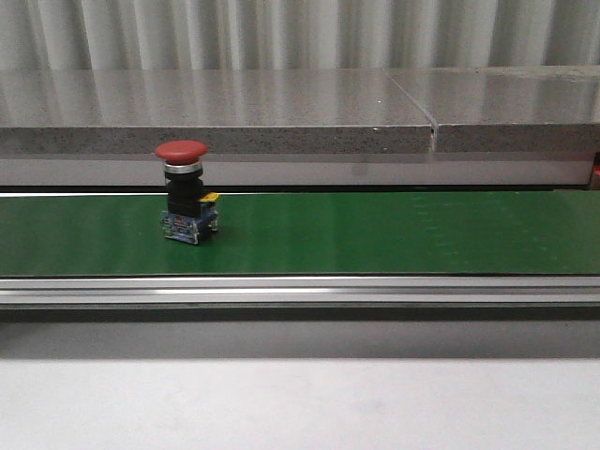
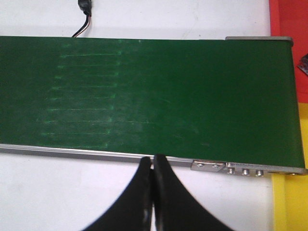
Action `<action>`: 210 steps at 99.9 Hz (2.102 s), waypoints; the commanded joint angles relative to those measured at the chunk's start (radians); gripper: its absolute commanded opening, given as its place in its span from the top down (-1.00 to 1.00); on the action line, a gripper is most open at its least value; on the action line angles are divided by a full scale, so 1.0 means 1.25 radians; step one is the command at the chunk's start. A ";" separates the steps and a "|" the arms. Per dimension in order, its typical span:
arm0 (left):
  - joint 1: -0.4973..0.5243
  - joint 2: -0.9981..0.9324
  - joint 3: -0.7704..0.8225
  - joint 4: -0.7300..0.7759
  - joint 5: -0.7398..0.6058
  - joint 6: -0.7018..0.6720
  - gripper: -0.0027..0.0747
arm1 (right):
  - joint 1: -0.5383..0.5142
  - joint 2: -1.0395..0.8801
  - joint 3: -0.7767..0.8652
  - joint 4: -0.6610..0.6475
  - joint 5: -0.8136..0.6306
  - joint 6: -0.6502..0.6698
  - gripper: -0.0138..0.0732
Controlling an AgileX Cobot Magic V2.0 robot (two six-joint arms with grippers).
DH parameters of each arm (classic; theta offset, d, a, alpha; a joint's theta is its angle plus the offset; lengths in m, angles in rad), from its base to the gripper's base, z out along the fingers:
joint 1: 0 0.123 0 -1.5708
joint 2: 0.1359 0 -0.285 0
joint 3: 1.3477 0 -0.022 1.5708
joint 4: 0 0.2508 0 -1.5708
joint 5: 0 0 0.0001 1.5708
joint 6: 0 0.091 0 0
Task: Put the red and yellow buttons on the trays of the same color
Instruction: 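Move the left gripper to a yellow button and grasp it, then set the yellow button on the belt with the left gripper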
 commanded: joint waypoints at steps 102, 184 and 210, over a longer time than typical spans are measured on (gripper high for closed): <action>-0.272 0.034 -0.049 -0.082 0.036 0.112 -0.23 | 0.001 -0.010 -0.021 0.004 -0.044 -0.008 0.84; -0.441 -0.396 0.147 -0.075 -0.123 0.181 -0.64 | 0.001 -0.010 -0.021 0.004 -0.044 -0.008 0.84; -0.484 -0.614 0.291 -0.081 -0.125 0.181 -0.49 | 0.001 -0.010 -0.021 0.004 -0.044 -0.008 0.84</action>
